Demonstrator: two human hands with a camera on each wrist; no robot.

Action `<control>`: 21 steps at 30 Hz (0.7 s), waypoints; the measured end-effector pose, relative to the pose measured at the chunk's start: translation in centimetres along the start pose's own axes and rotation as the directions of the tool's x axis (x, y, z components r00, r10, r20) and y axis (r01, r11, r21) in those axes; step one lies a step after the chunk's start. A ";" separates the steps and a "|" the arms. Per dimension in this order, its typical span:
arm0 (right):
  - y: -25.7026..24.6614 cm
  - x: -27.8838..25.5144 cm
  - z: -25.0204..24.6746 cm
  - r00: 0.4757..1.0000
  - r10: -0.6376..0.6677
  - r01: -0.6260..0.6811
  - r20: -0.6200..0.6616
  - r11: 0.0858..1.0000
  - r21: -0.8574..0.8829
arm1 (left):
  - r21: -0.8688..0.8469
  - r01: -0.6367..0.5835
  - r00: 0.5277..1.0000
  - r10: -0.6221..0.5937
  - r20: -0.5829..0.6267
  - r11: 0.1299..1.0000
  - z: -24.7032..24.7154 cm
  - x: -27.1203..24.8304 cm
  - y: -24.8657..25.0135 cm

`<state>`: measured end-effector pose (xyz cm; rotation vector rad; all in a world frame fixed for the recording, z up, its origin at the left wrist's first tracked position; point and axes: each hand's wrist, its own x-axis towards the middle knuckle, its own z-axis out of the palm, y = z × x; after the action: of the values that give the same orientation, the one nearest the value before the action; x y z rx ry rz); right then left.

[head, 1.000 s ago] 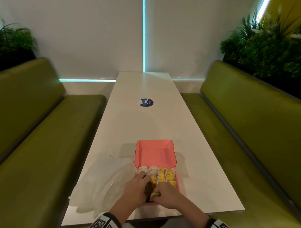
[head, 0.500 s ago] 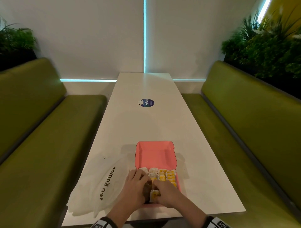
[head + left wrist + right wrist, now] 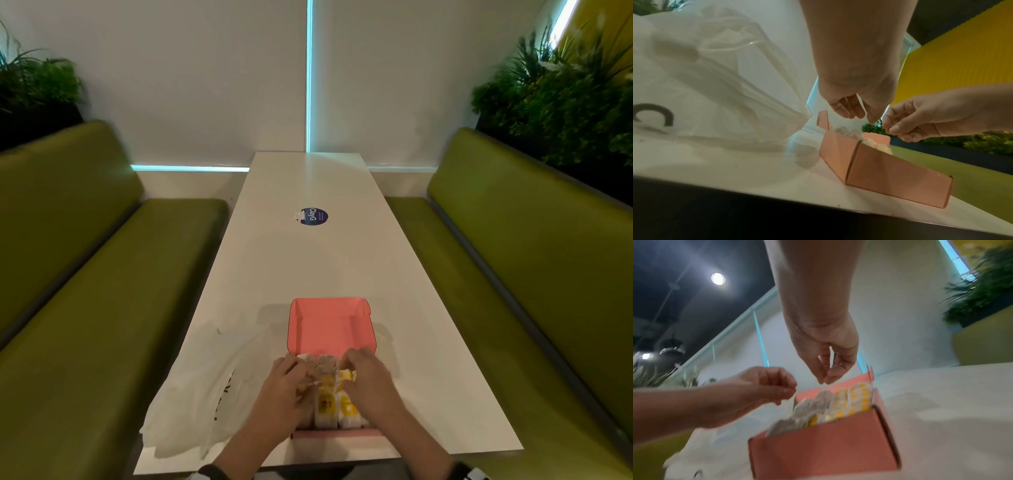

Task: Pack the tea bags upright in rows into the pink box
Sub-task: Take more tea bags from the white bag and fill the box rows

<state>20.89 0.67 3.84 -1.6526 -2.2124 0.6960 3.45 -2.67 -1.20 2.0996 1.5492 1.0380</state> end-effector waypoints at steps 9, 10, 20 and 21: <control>2.5 -2.8 -1.3 0.863 -0.026 0.172 0.504 0.954 -0.246 | 0.297 -0.212 0.868 0.039 0.496 0.931 1.6 -1.0 2.1; 2.5 -2.9 -0.9 0.876 -0.009 0.155 0.483 0.952 -0.264 | 0.337 -0.216 0.858 0.013 0.514 0.916 1.7 -1.0 1.9; 3.2 -3.7 0.5 0.945 -0.006 0.156 0.326 0.887 -0.435 | 0.493 -0.169 0.855 -0.122 0.503 0.853 -0.3 -0.9 2.0; 3.5 -3.7 0.7 0.956 0.005 0.128 0.294 0.894 -0.429 | 0.505 -0.126 0.858 -0.162 0.488 0.854 -0.3 -1.0 1.9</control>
<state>24.50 -2.22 1.53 -1.7590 -2.7896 0.4570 4.41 -4.32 -0.10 2.4169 1.6665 -0.0232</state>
